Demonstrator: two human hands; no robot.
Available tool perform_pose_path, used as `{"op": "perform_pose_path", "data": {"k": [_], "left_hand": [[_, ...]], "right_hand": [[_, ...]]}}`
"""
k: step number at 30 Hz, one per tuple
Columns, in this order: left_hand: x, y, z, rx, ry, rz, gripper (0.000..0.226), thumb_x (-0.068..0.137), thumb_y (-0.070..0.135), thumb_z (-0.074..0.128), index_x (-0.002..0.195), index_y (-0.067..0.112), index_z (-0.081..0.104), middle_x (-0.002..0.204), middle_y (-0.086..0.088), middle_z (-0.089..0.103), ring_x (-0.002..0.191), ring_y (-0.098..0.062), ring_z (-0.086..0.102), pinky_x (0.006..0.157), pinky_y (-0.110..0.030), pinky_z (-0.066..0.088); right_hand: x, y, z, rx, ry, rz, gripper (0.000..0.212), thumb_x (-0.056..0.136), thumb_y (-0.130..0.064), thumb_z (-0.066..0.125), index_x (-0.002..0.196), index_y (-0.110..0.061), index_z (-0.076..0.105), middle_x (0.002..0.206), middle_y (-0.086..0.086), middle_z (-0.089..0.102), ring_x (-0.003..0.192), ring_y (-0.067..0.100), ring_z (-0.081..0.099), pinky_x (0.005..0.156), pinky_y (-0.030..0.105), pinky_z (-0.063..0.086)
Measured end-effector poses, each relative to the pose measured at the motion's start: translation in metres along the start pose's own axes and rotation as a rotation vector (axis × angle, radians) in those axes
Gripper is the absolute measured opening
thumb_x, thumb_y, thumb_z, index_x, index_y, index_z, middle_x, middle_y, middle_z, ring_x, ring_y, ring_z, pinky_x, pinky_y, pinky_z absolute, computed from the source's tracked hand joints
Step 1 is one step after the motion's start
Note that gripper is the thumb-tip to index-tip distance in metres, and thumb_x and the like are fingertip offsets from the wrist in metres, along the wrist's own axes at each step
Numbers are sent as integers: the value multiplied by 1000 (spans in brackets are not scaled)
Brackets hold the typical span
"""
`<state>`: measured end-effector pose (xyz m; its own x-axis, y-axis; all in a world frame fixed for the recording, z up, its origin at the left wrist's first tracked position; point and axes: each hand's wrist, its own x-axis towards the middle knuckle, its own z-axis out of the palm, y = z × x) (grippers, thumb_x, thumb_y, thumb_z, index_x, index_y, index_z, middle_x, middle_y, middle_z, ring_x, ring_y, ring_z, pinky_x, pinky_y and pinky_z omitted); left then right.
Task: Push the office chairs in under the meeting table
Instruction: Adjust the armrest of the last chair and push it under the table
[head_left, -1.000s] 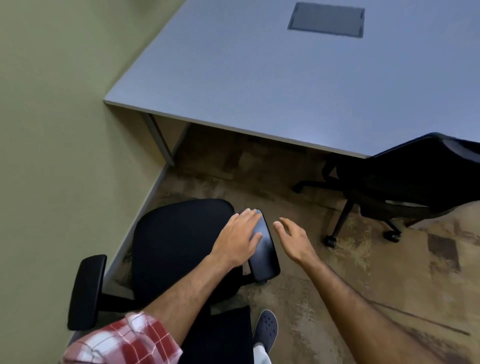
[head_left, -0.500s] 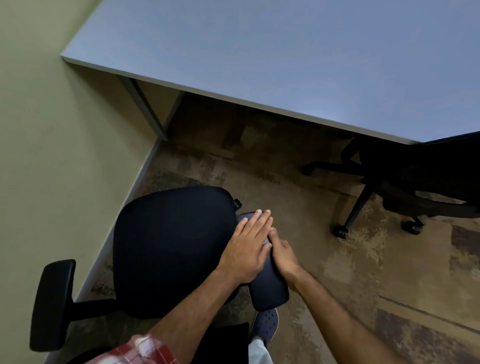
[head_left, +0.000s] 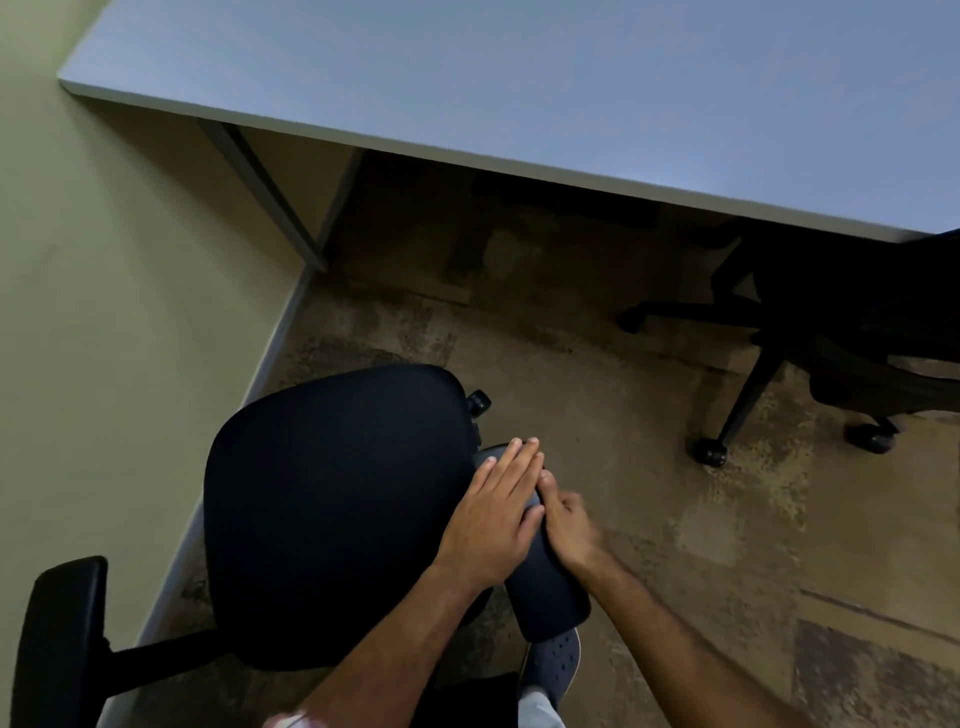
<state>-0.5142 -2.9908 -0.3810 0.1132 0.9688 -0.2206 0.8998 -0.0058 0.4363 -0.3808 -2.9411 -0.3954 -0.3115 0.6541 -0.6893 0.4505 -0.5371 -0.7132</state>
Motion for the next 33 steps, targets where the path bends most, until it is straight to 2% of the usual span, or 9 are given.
{"op": "perform_pose_path", "data": {"k": [3,6,10,13,18,21,25,27,33], "left_hand": [[-1,1,-4,19,-35,21,59,107,36,31,159,13,20,168,2,7,153,-10,-8,123,-33,0],[-18,8,-32,-20,-46,39,57,108,37,36,159,13,23,167,1,15,153,-9,-1,124,-38,1],[-58,24,-97,-128,50,53,54,107,38,40,155,14,36,161,2,35,151,-9,18,123,-37,10],[-102,37,-150,-131,99,78,51,107,38,43,152,14,41,157,3,41,149,-10,26,122,-33,16],[-194,49,-219,-83,192,78,45,105,32,50,146,15,50,147,2,54,142,-14,39,117,-36,28],[-263,56,-250,-58,260,83,43,104,32,52,145,17,52,145,2,56,140,-12,42,116,-27,25],[-371,55,-281,-39,261,36,46,103,38,53,146,21,51,148,3,52,142,-11,38,116,-26,25],[-406,43,-284,-32,232,-5,47,103,40,51,147,23,50,150,3,51,143,-9,36,116,-24,23],[-504,32,-283,-41,222,-92,49,102,47,49,146,25,51,150,3,51,142,-9,37,113,-26,27]], "right_hand": [[-5,2,-3,-23,16,-23,54,105,-53,33,96,-24,77,83,-4,75,80,8,69,77,31,53],[-29,-7,-6,-205,101,-65,36,106,-43,41,110,-21,69,97,-5,70,96,19,65,75,31,46],[-80,-37,-8,-523,188,-201,38,103,-33,51,135,-13,57,128,5,61,128,26,46,107,40,36],[-136,-70,4,-536,194,-253,42,103,-34,52,138,-11,56,137,7,58,140,29,37,114,42,31],[-238,-121,46,-566,48,-338,37,102,-36,51,124,-11,66,123,7,66,124,24,51,104,41,42],[-305,-139,71,-603,0,-422,33,100,-39,50,107,-15,70,104,3,70,103,19,61,92,44,50],[-395,-143,100,-645,13,-457,40,100,-44,50,127,-18,65,122,1,68,110,16,60,95,35,49],[-417,-140,107,-648,29,-467,44,101,-45,49,132,-17,62,127,2,65,116,17,58,100,36,48],[-484,-124,134,-726,86,-512,44,101,-47,49,128,-16,64,122,3,67,110,18,60,97,39,50]]}}
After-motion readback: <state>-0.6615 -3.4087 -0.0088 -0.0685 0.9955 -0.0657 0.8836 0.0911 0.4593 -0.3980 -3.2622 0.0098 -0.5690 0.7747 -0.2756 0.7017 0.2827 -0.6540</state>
